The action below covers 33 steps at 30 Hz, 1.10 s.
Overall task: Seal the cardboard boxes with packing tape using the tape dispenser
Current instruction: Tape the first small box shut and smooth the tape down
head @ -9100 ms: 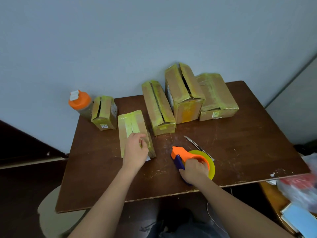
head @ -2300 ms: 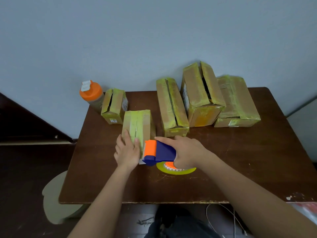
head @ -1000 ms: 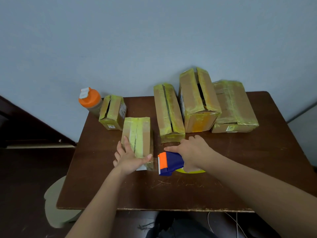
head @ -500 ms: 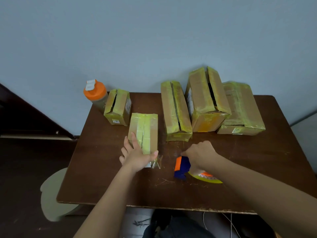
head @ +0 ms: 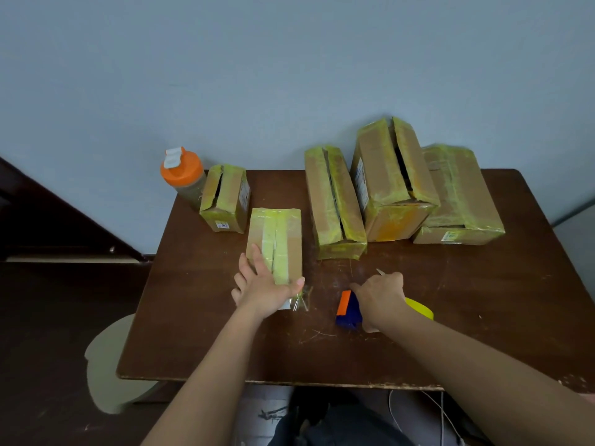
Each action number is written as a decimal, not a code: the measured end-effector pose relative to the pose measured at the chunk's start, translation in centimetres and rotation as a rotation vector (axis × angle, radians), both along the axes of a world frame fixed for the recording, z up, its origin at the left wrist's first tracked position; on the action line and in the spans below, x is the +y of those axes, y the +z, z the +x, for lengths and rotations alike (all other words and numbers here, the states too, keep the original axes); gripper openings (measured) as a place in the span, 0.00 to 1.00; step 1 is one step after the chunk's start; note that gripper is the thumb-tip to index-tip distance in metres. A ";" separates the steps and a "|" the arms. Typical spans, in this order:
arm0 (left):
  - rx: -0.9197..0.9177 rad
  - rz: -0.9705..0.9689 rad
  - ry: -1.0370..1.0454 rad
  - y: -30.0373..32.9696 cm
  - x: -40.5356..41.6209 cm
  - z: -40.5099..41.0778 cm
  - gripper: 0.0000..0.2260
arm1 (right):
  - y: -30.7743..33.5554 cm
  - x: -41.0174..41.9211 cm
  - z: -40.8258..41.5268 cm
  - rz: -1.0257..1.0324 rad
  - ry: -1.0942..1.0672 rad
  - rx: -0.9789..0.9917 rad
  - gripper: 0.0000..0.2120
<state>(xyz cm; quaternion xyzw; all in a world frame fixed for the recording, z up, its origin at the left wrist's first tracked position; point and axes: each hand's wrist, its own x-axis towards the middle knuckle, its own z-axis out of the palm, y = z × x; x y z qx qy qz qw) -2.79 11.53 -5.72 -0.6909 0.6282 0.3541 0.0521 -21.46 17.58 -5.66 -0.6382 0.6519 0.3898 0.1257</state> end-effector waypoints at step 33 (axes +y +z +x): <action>0.701 -0.317 0.300 -1.4 2.5 5.0 0.26 | -4.2 -0.1 6.0 -0.760 -1.194 -1.275 0.10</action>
